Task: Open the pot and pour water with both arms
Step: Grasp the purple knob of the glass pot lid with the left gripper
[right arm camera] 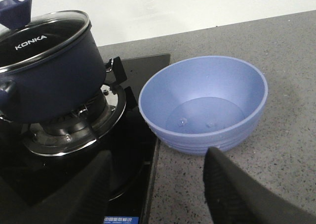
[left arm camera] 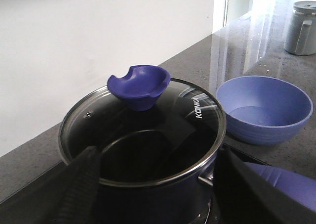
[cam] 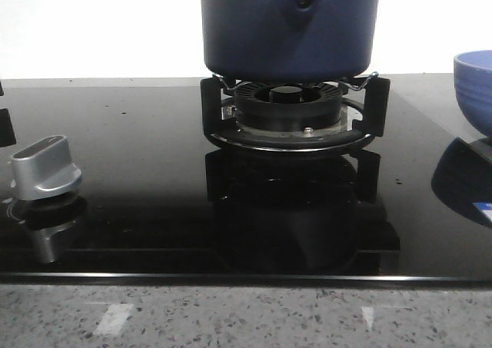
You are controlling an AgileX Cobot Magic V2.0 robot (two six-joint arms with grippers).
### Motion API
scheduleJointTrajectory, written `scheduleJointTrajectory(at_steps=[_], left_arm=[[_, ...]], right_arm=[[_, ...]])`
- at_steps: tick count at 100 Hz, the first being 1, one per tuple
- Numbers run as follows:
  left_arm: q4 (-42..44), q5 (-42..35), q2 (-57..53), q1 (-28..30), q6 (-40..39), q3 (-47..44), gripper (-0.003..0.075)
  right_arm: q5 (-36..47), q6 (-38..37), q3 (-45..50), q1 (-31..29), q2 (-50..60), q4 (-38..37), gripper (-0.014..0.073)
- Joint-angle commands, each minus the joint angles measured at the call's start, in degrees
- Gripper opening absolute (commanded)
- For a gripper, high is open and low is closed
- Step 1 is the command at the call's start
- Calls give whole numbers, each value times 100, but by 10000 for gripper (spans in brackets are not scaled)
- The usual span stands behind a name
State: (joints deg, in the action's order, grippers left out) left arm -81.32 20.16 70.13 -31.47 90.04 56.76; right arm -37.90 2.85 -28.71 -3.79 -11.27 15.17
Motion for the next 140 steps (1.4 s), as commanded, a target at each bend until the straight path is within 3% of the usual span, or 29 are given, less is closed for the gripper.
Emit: scheduleJointTrajectory(at_steps=[1,33,51,63,109,140], left_arm=[[-370,78,265,-141,213,454,436],[-1550,236,1181,-213,1348,1134,487],[-2154,153,1485,-213,1651,1286,489],[-2586,168,1675,-213,2253,1334,489],[-2586,190,2288,-201,2334,1948,489],[-2596,643,2639,-201,2334,2320,483]], right_arm=[[378,49,-190,5,-123,56,374],[366,49,-190,5,-123,56,374],[366,49,-190,5,-123,56,374],[366,49,-190,5,-123,56,374],[366,49,-190,5,-123,56,374],[400,49,-190,5,-123,56,374]])
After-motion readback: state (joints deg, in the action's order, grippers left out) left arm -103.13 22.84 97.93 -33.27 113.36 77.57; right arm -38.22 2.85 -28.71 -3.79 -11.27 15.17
